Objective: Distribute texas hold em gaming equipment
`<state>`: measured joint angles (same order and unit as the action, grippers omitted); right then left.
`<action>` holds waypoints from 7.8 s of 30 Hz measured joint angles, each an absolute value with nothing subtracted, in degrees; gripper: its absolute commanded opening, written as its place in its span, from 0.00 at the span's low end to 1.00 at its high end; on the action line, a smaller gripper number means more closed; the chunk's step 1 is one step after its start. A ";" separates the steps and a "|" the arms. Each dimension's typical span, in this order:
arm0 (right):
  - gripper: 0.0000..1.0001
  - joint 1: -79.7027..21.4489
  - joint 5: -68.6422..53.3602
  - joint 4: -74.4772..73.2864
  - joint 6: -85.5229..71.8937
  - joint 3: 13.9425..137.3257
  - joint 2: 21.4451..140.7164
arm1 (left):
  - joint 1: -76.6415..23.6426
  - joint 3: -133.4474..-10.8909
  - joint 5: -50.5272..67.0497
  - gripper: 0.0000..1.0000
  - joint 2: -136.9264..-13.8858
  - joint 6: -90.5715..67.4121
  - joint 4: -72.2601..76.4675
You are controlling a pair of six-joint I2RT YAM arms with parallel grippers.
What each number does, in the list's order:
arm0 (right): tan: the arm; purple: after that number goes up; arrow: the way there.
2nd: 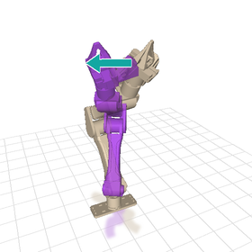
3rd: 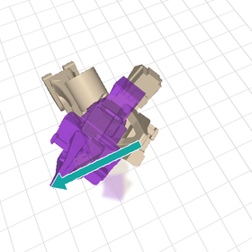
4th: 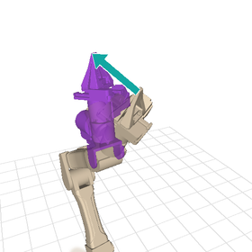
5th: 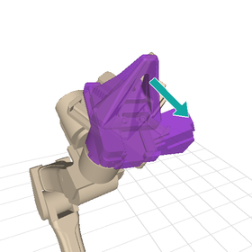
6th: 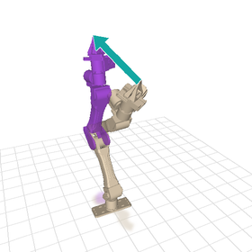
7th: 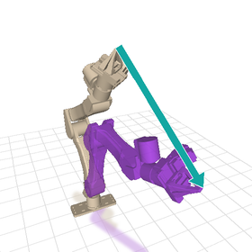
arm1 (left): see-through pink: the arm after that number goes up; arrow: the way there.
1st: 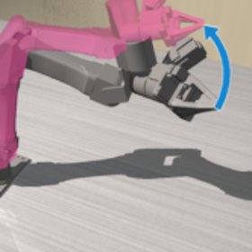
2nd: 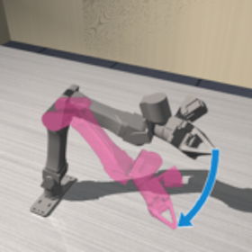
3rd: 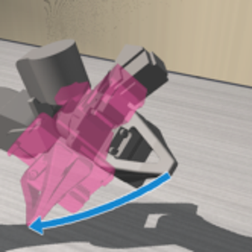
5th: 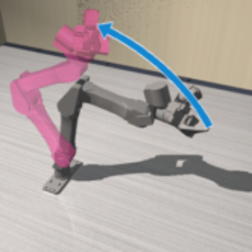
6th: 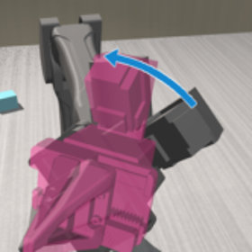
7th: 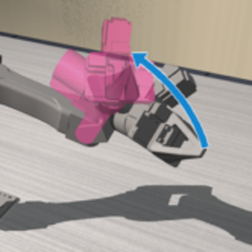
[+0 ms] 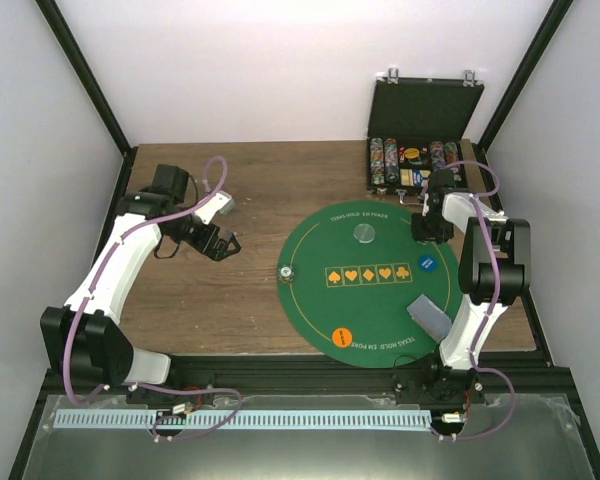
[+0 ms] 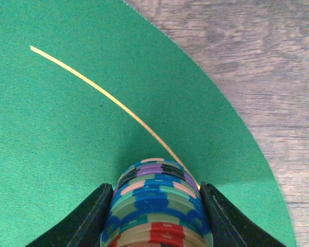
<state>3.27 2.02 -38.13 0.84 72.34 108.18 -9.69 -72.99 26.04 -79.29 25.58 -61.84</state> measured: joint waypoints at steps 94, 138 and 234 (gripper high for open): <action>1.00 -7.11 -7.64 -46.13 1.08 70.32 74.63 | -42.54 -73.52 1.58 0.00 -110.72 41.50 -44.40; 1.00 -7.11 -10.57 -45.43 1.06 67.40 70.02 | -42.96 -71.88 3.75 0.00 -109.43 34.65 -44.86; 1.00 -7.11 -13.63 -47.55 4.62 69.60 68.49 | -63.31 -68.53 1.52 0.87 -104.14 48.23 -45.93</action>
